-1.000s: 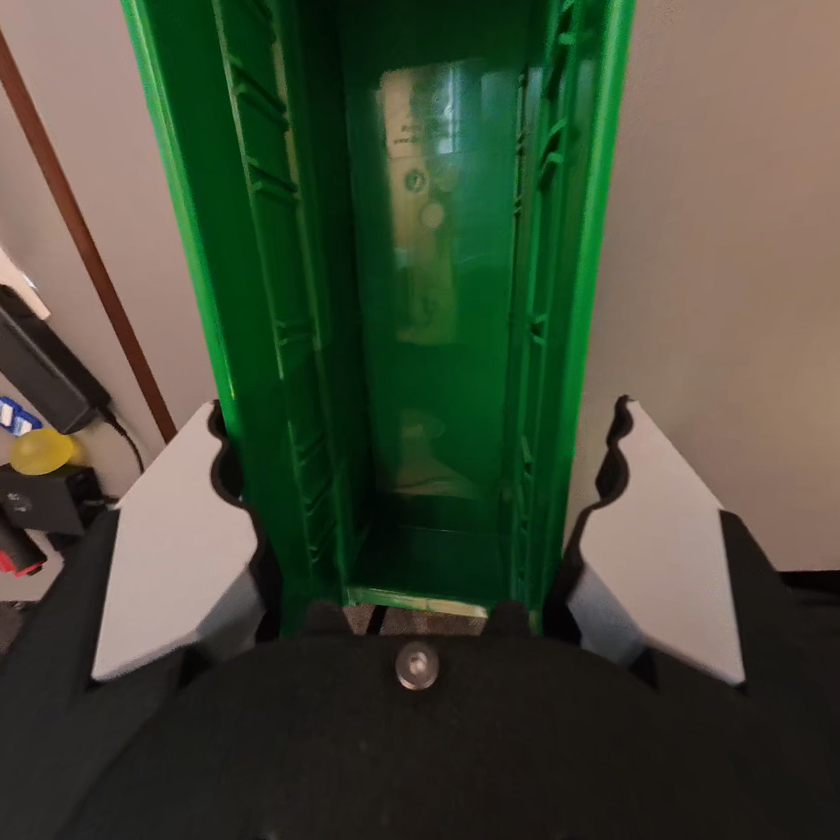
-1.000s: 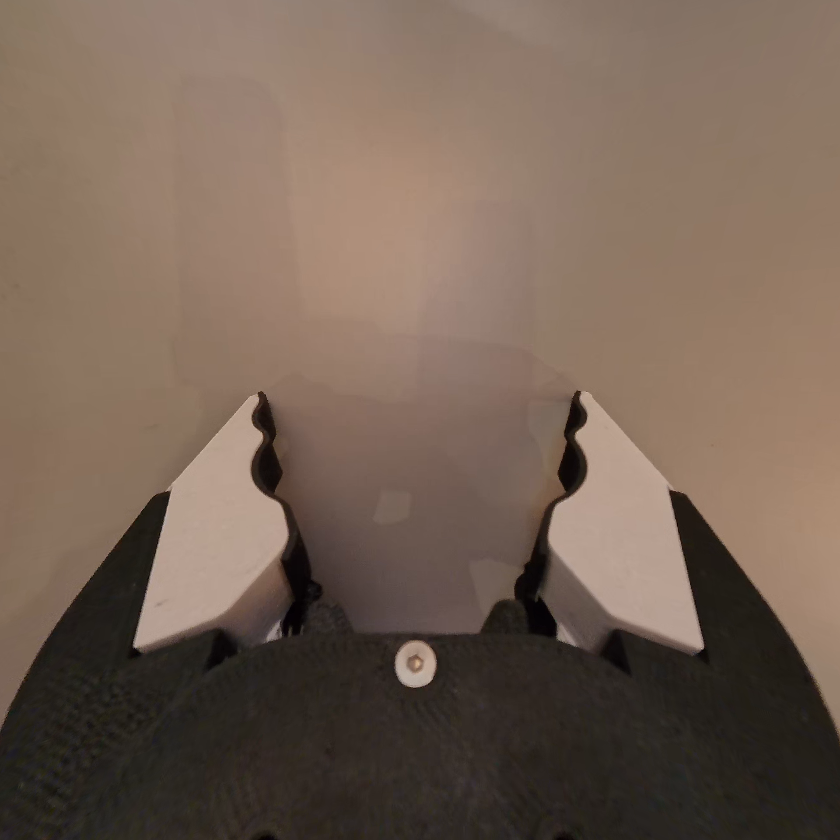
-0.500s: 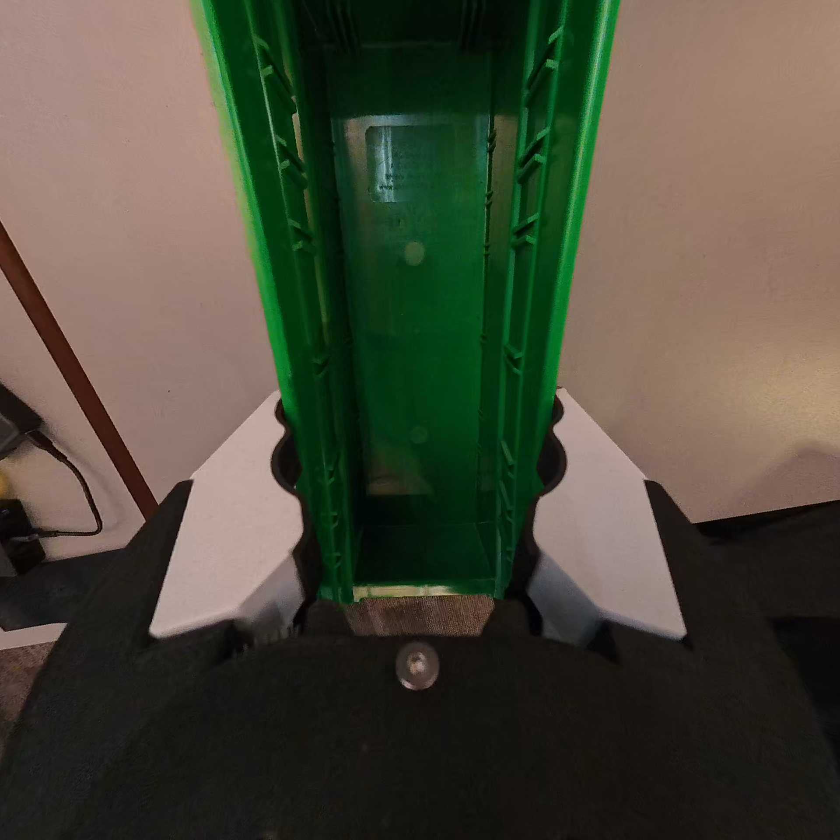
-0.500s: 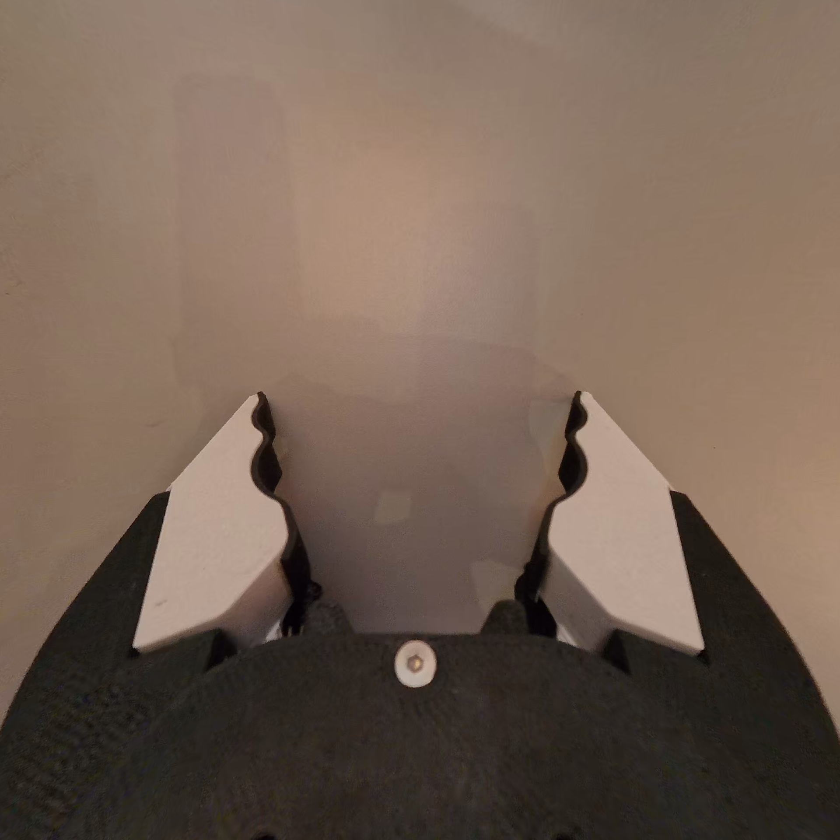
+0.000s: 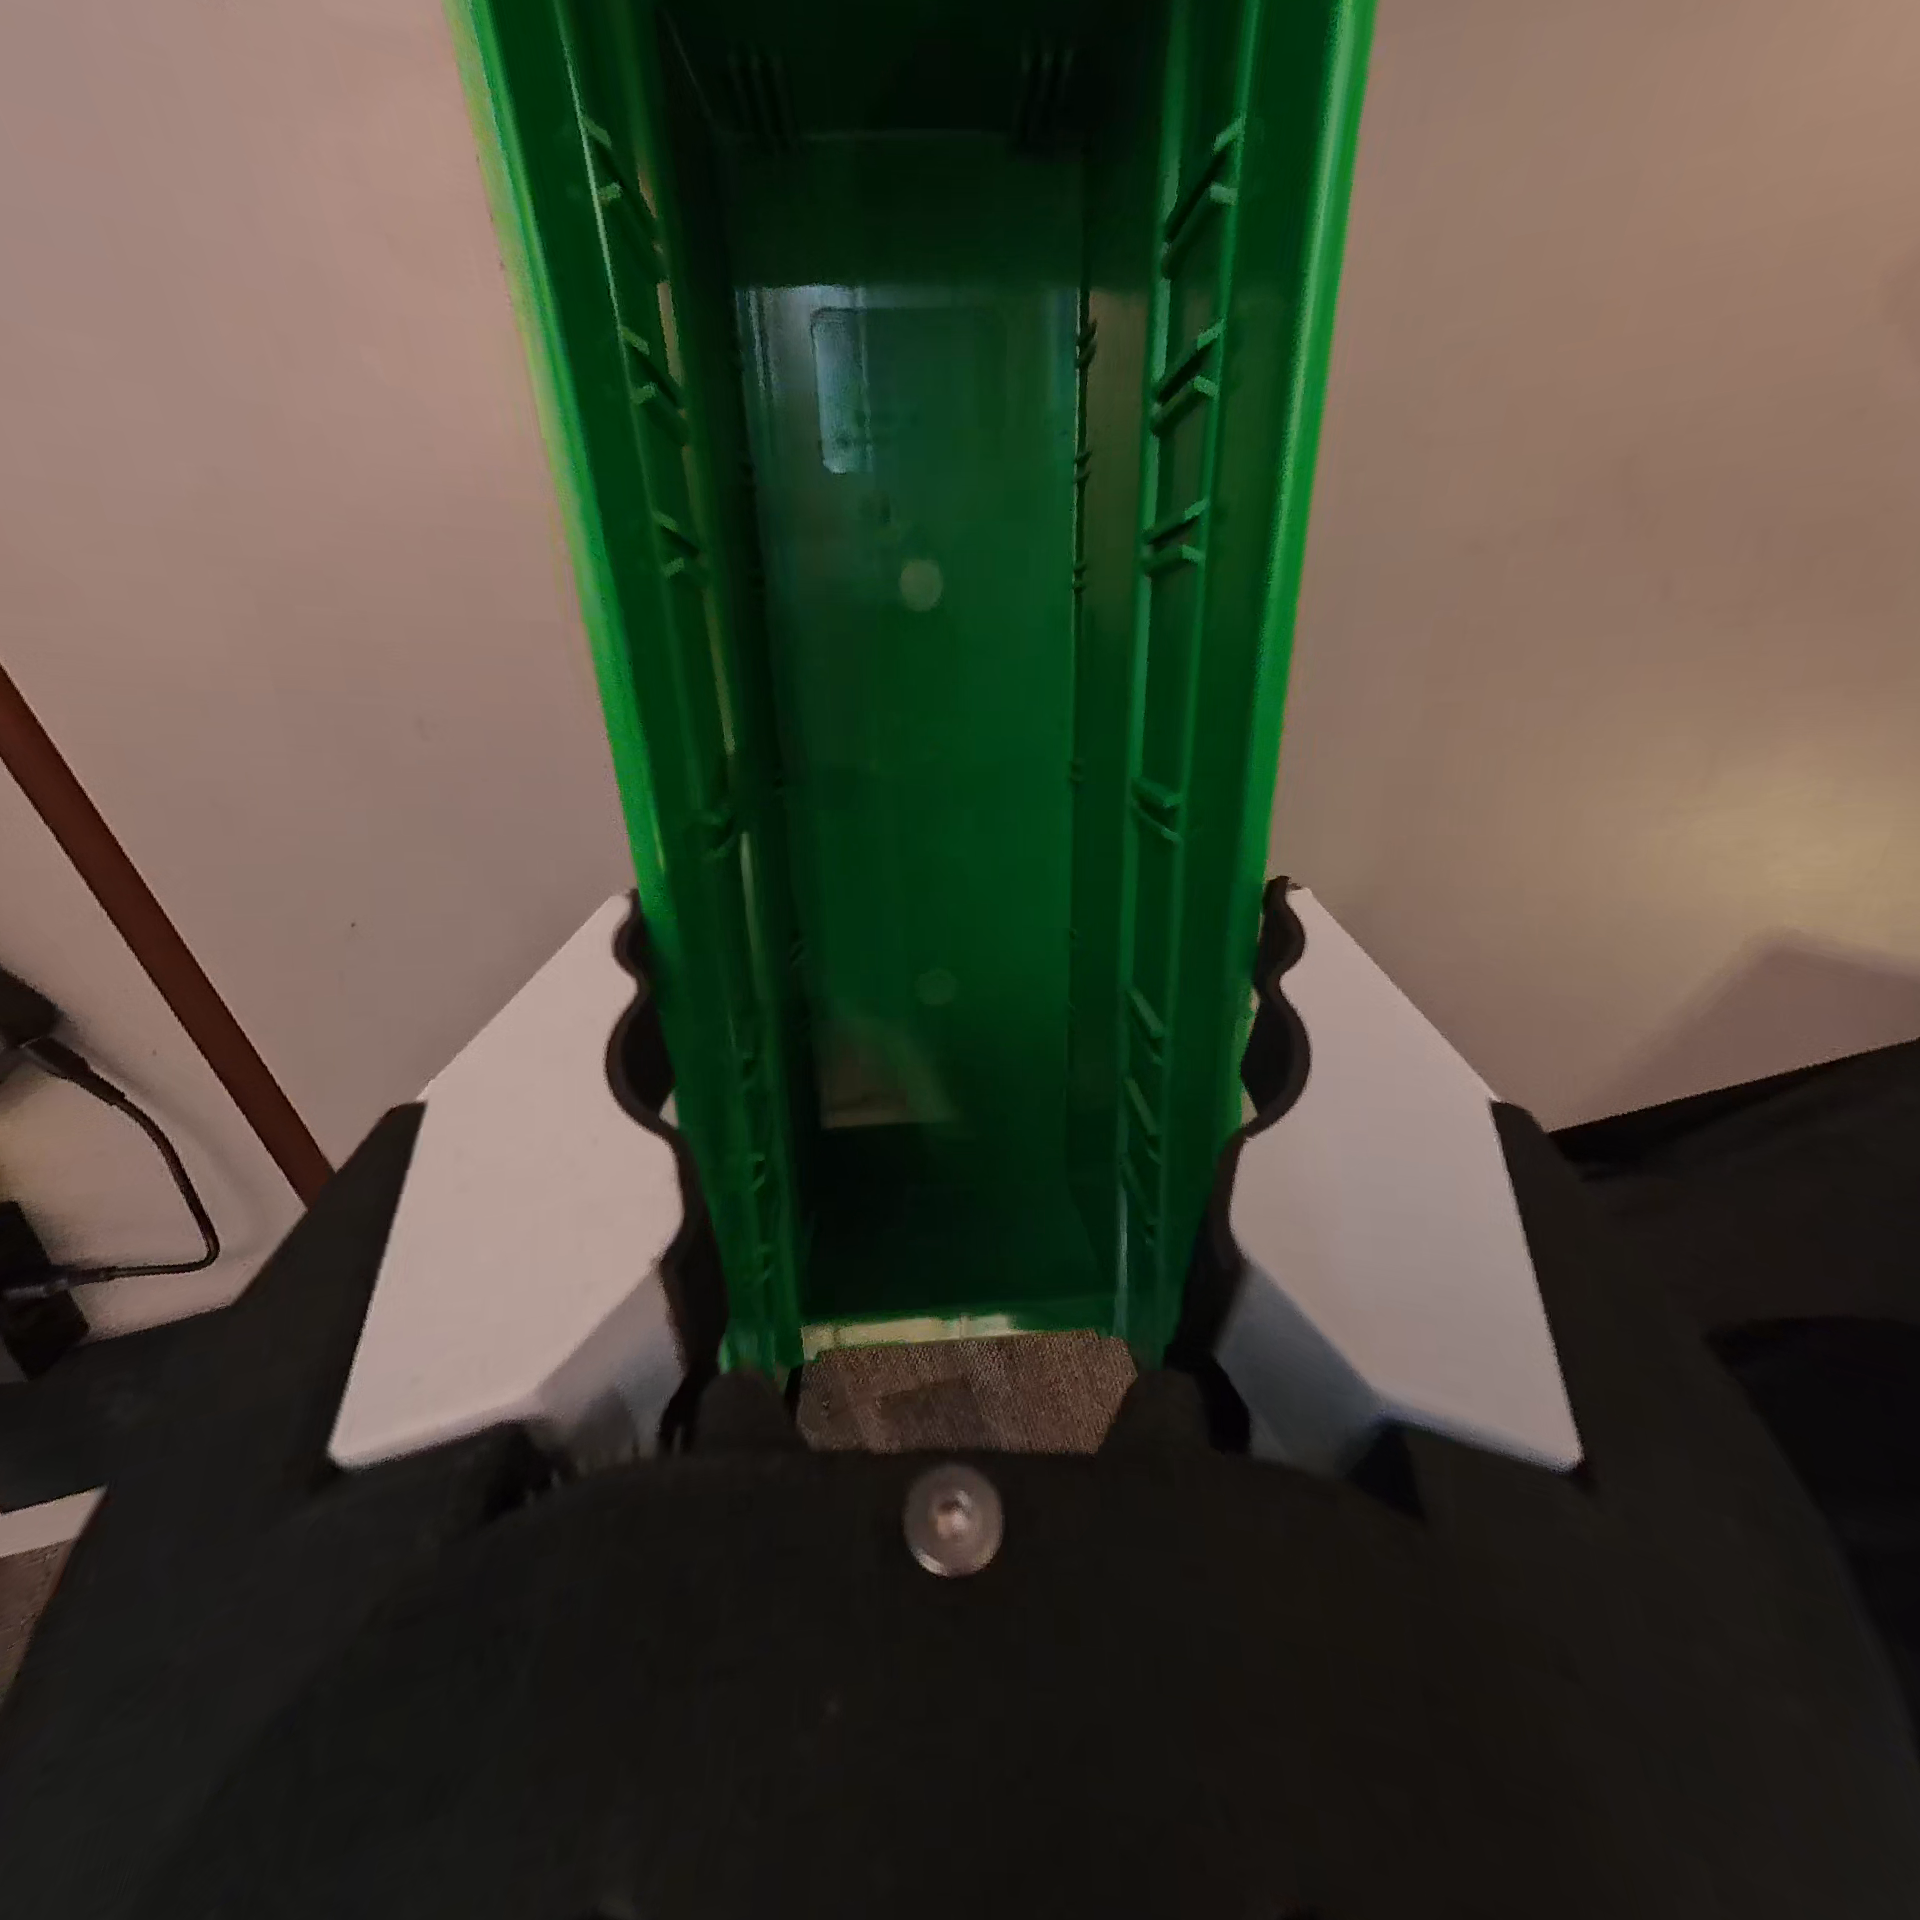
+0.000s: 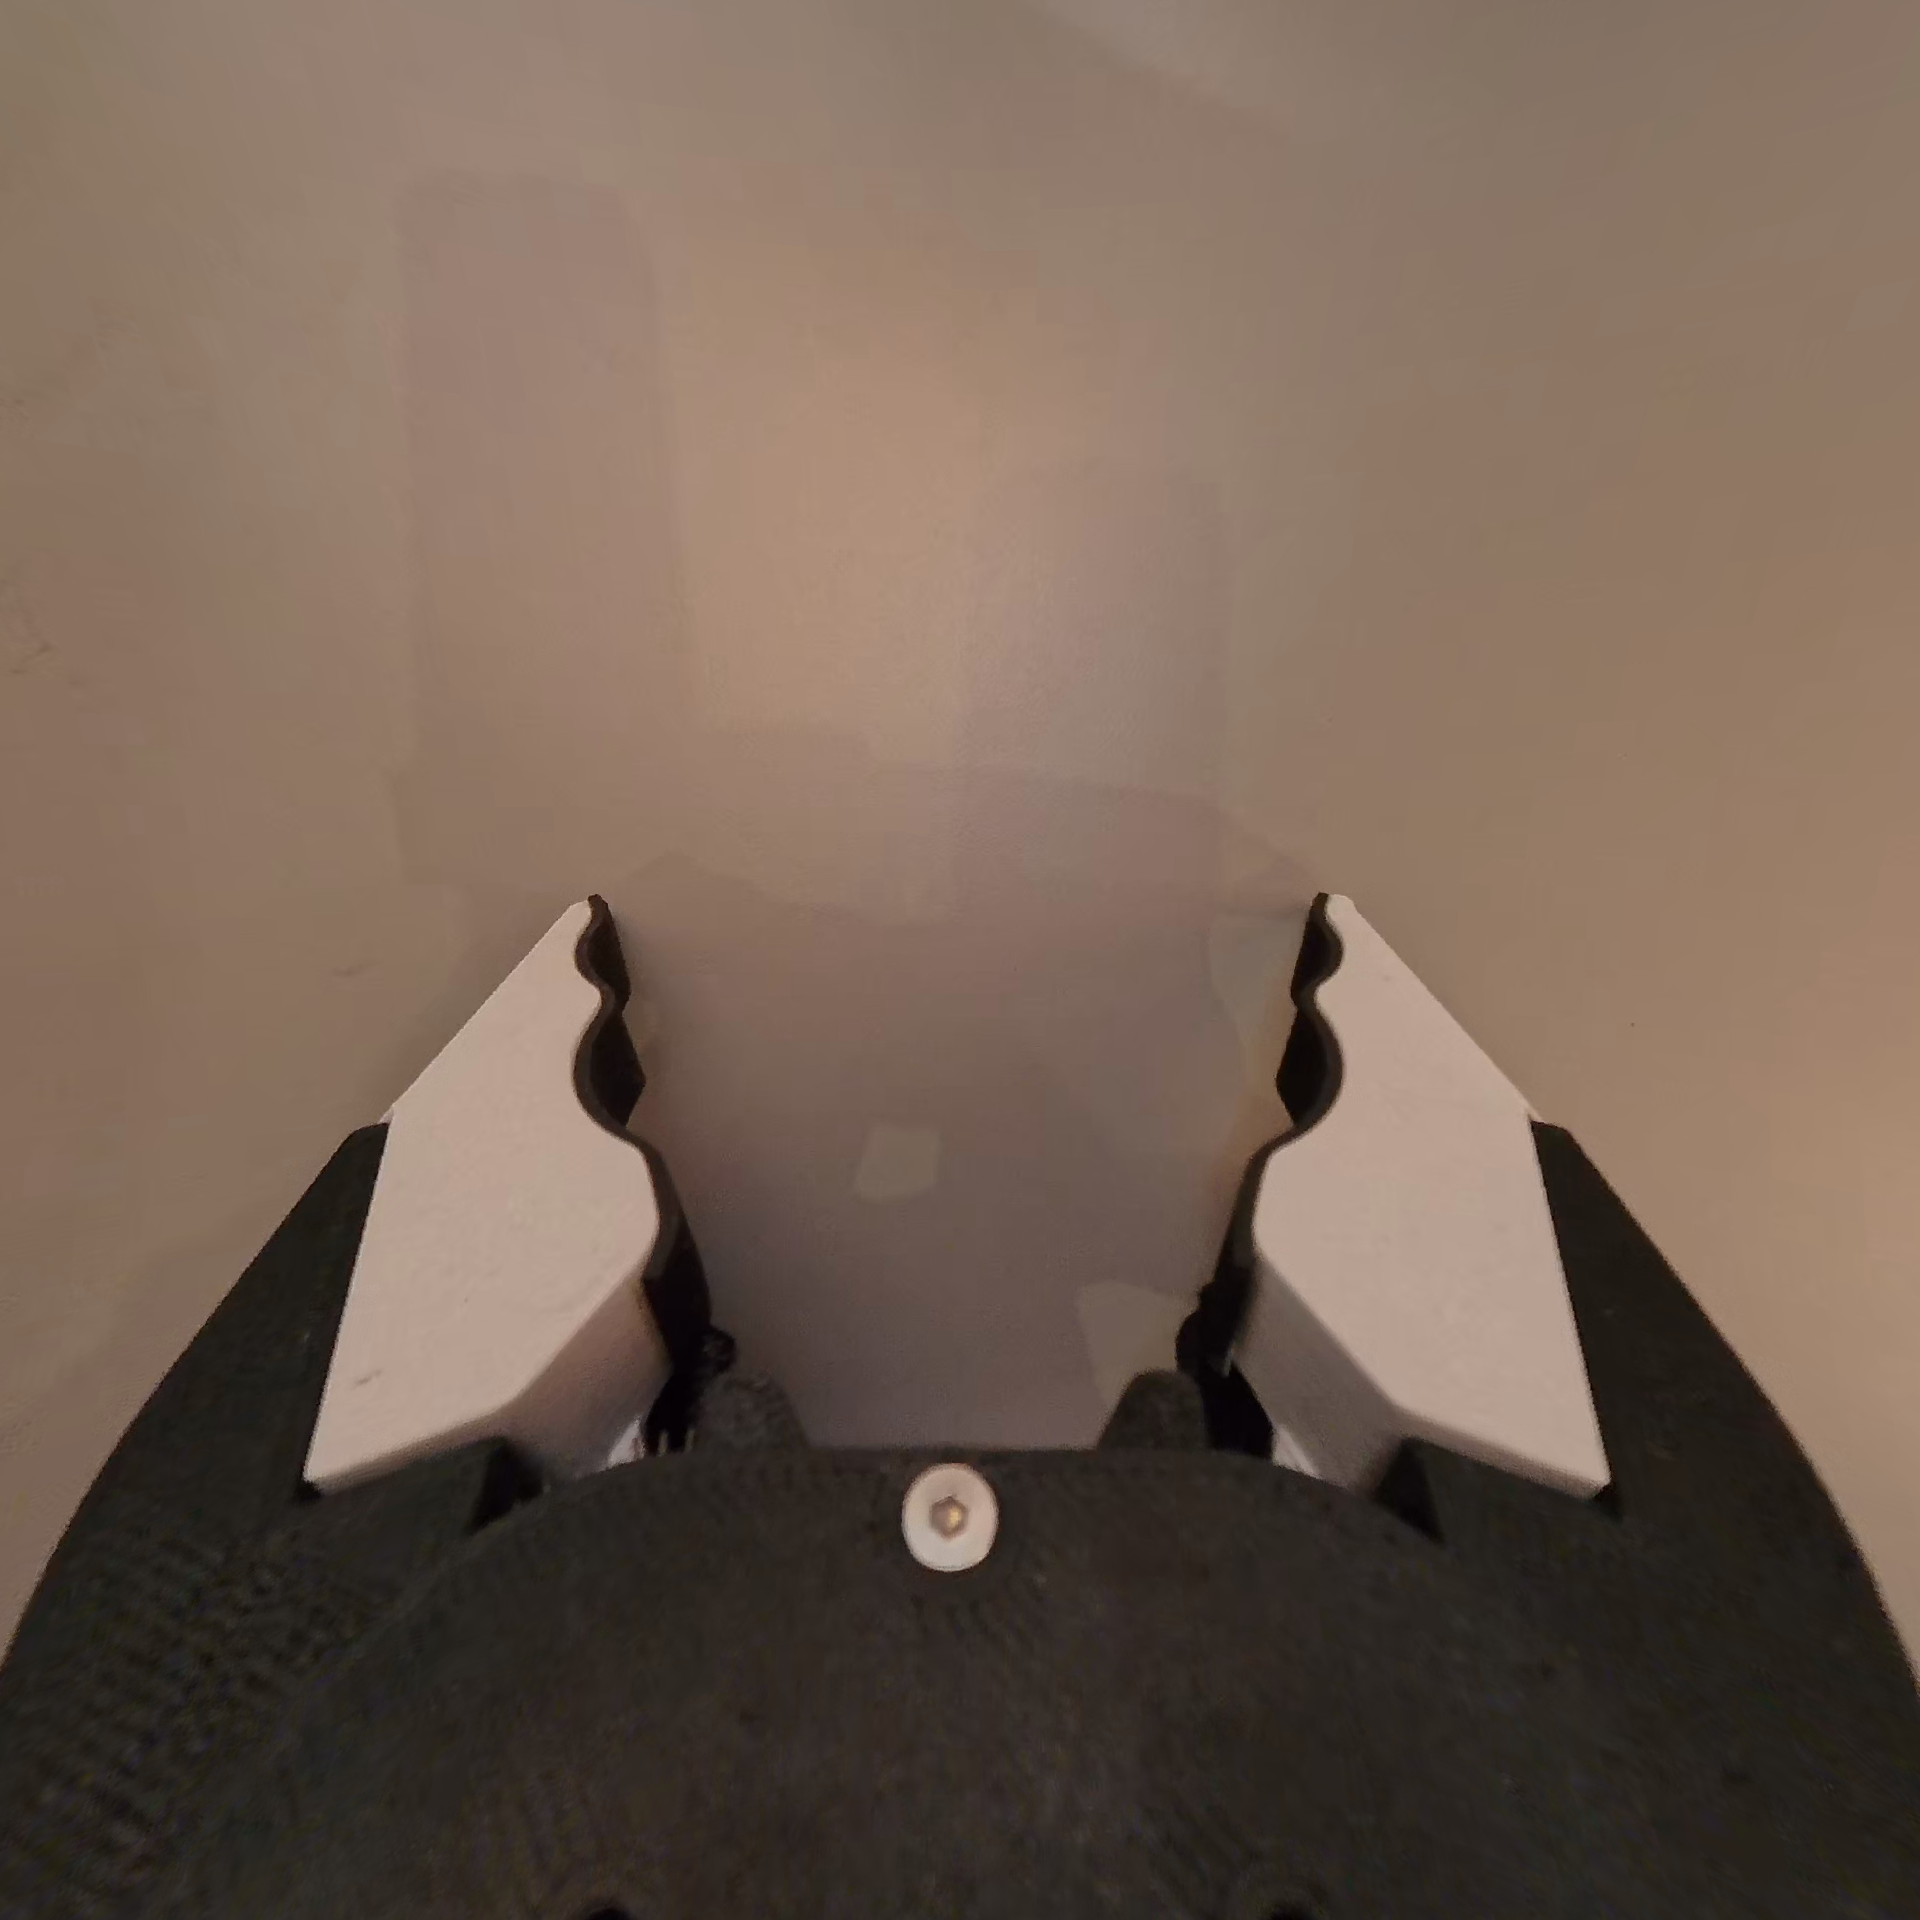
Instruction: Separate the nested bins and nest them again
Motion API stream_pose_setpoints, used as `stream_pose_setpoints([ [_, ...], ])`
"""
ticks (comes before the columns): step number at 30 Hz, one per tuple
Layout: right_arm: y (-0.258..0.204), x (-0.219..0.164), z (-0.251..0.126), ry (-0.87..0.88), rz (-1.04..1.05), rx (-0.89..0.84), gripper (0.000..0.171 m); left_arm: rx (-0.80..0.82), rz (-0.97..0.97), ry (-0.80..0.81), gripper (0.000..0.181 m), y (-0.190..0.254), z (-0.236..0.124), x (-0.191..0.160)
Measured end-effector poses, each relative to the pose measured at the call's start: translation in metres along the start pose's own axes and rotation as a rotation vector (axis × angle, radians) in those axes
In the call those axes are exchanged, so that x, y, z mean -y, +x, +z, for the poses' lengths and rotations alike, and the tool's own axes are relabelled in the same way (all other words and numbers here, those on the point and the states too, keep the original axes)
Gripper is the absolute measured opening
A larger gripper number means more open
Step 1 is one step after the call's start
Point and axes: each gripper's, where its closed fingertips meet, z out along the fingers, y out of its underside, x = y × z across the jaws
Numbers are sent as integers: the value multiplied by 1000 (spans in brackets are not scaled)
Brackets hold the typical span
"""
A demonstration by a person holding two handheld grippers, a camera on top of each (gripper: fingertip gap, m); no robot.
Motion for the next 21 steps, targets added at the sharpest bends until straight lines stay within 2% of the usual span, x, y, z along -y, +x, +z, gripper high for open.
stream_pose_setpoints([
  [10,0,0,0,3,0,0,126,14,11,29,99,1,-5,1],
  [16,0,0,0,3,-1,1,126,-32,-3,38,98,-3,-7,3],
  [21,0,0,0,3,-1,1,125,46,38,33,102,-9,-8,1],
])
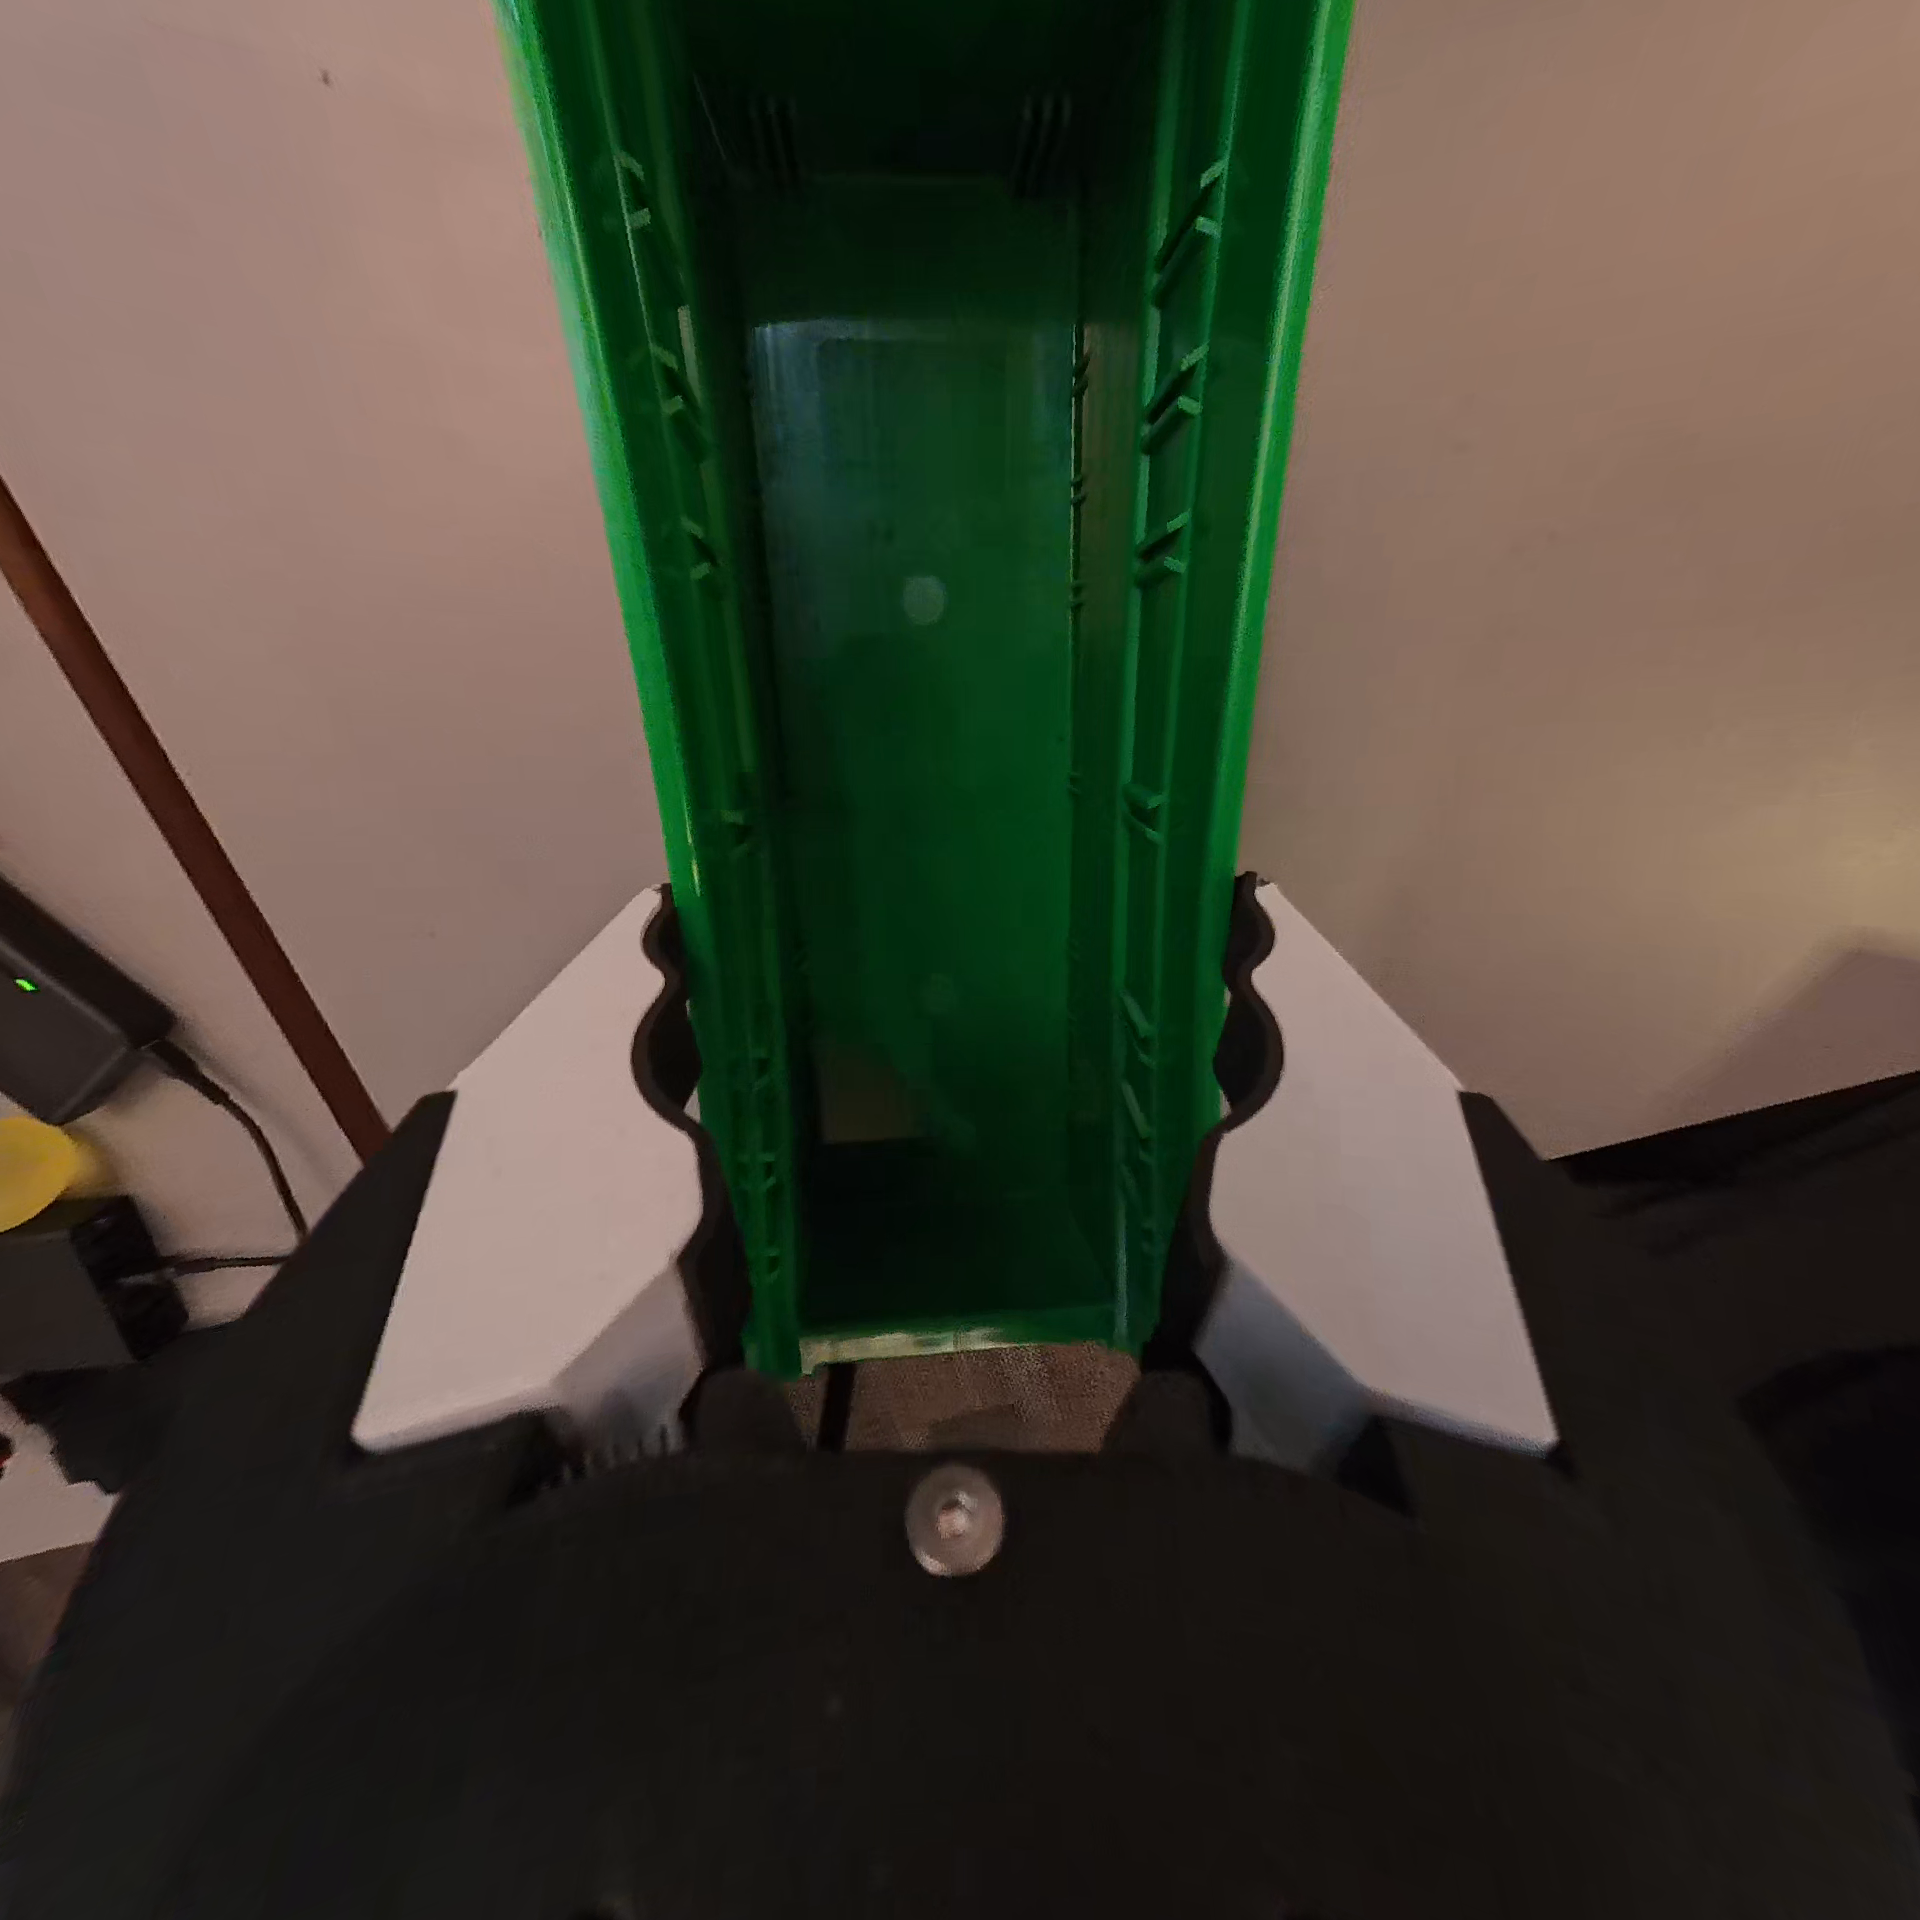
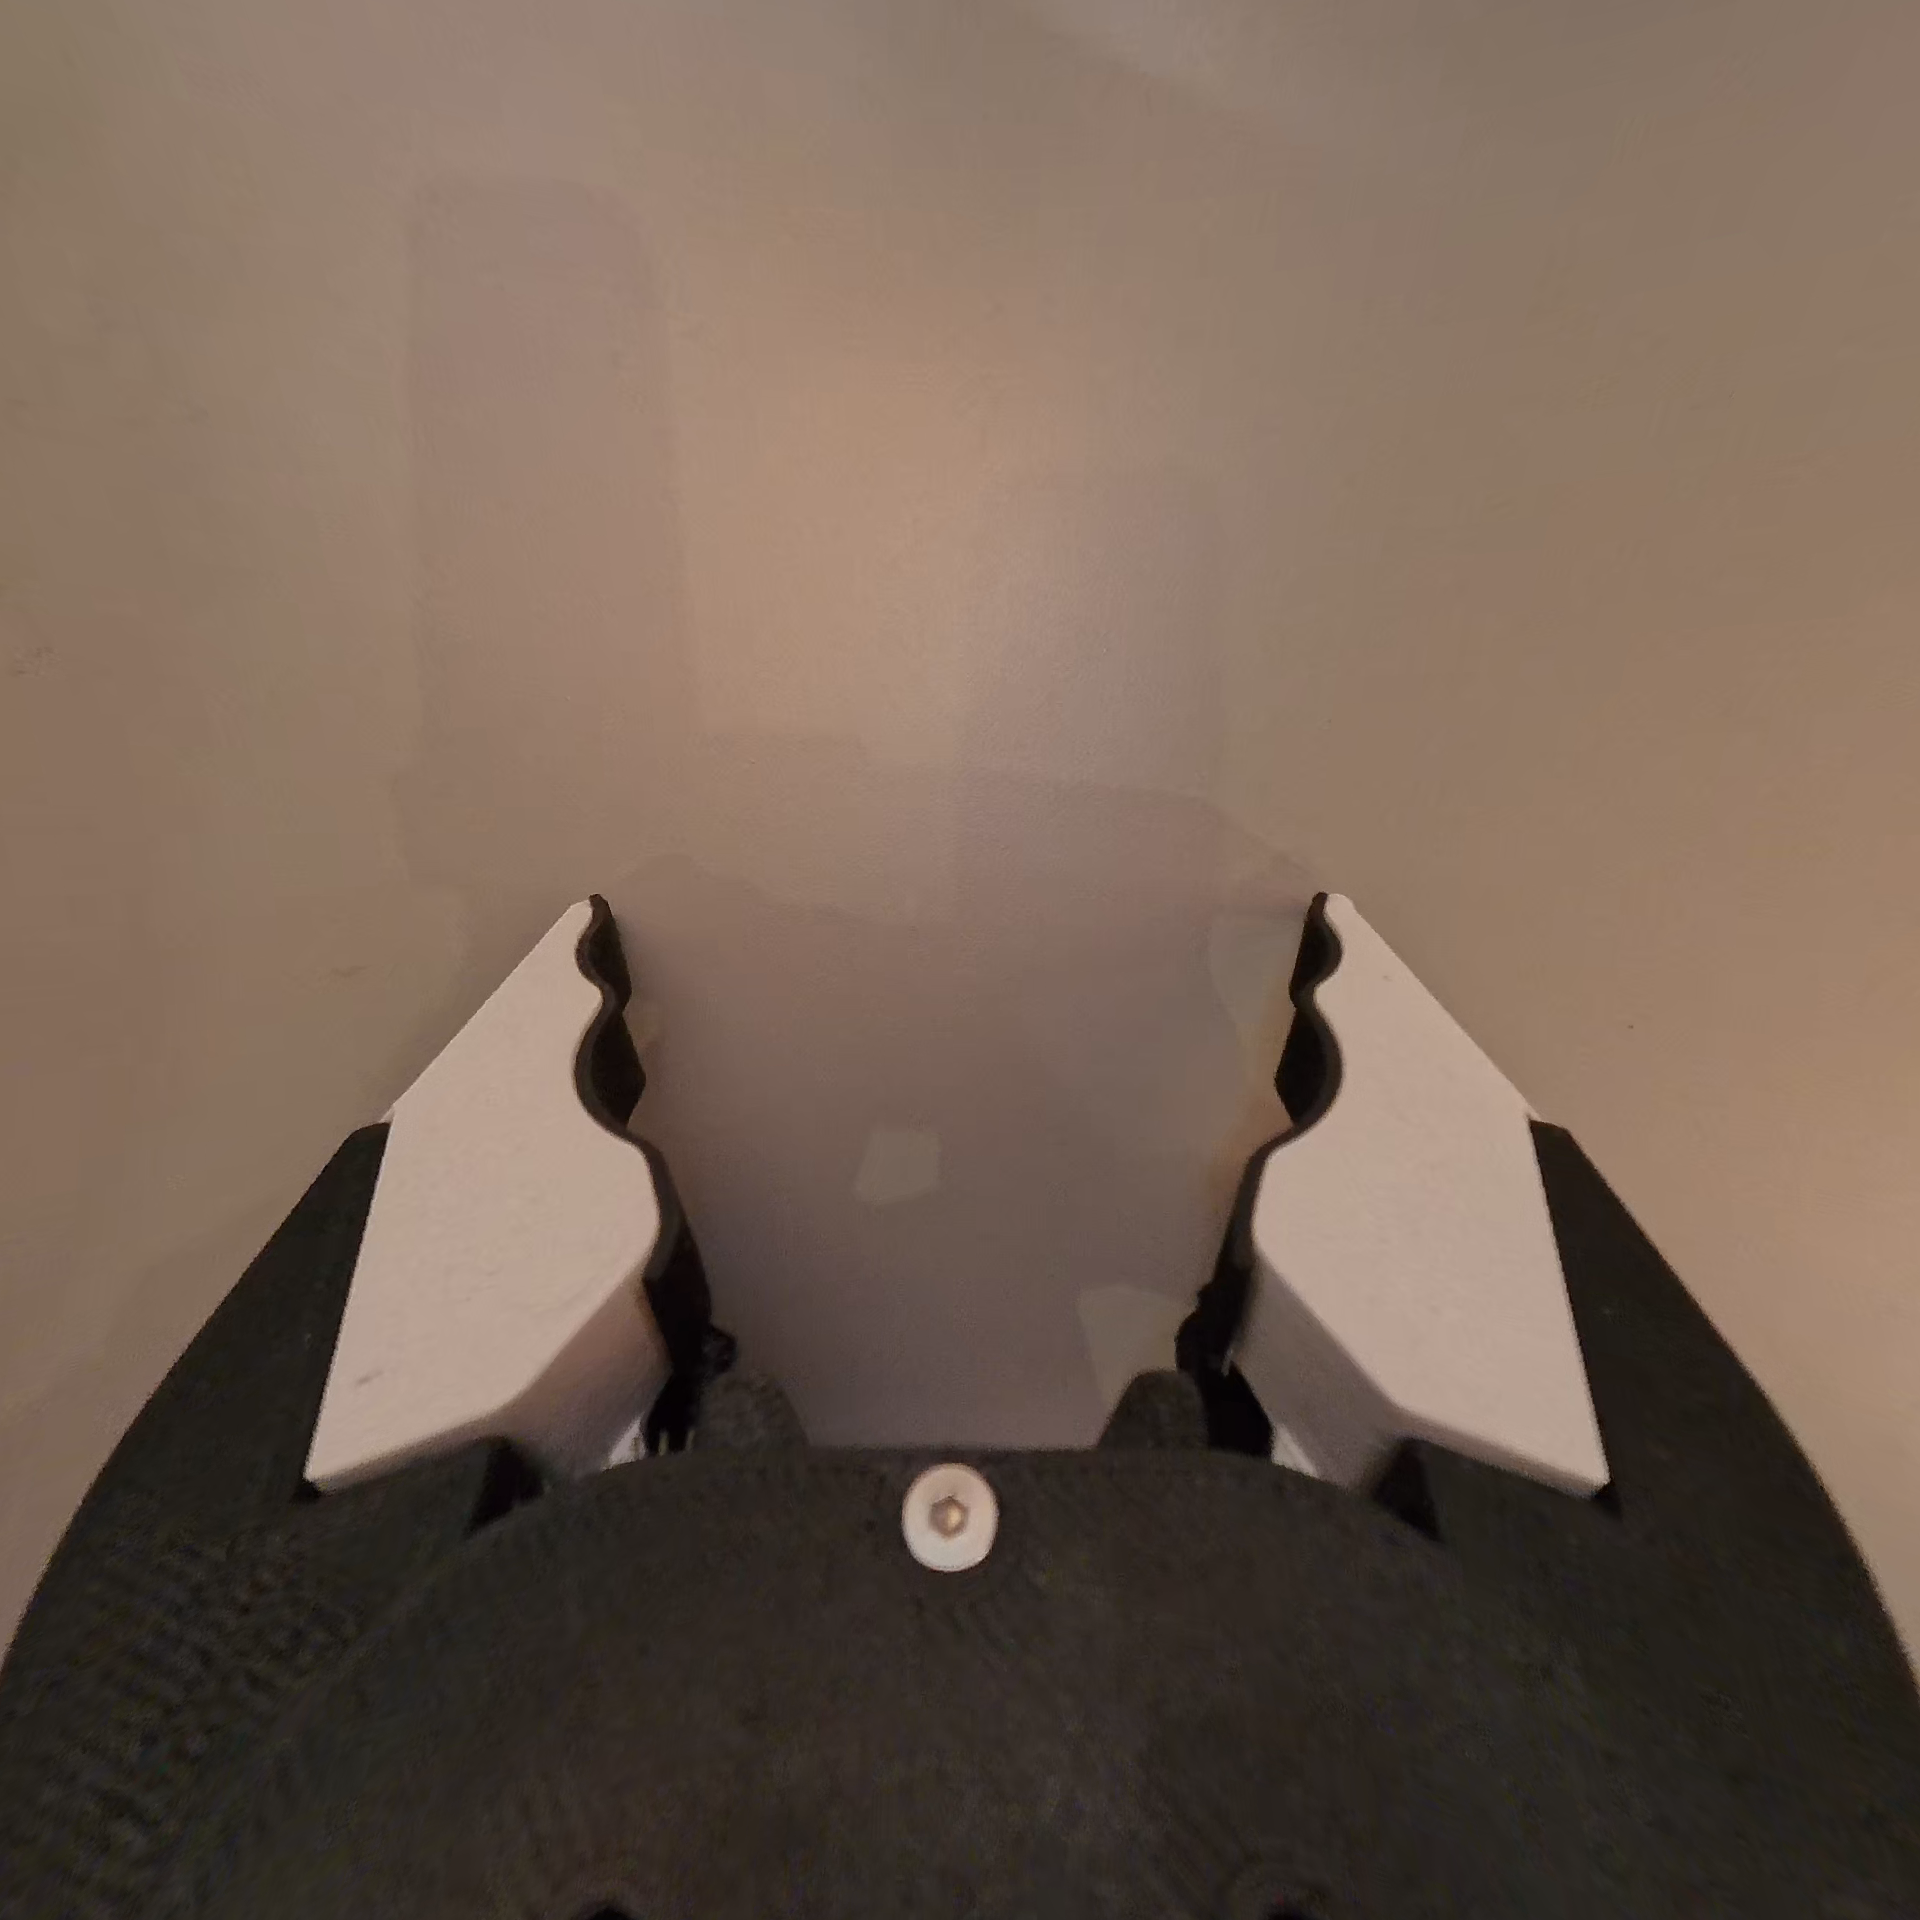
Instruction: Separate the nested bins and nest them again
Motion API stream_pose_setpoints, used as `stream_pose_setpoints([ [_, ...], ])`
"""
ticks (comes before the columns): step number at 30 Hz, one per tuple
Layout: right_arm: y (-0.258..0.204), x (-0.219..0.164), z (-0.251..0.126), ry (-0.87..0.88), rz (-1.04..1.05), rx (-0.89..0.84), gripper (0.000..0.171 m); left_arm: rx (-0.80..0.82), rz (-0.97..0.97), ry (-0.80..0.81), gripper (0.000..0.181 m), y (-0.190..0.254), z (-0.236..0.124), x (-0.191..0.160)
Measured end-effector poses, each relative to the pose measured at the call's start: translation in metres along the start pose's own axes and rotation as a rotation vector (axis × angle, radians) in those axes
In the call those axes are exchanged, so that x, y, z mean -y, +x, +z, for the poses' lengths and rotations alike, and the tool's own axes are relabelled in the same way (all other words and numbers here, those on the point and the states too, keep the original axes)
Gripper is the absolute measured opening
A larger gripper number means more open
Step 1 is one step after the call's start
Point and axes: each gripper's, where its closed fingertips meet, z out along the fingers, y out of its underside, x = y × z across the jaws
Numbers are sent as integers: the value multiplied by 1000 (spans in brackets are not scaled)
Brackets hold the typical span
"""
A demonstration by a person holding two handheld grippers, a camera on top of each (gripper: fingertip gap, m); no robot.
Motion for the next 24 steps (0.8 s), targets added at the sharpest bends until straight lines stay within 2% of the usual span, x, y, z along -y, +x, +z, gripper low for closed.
stream_pose_setpoints([
  [6,0,0,0,0,0,0,125,-74,-18,10,108,-3,-4,1],
  [15,0,0,0,1,1,0,125,5,41,-5,89,-13,-13,2],
  [24,0,0,0,2,0,0,125,33,46,52,86,-11,-24,8],
])
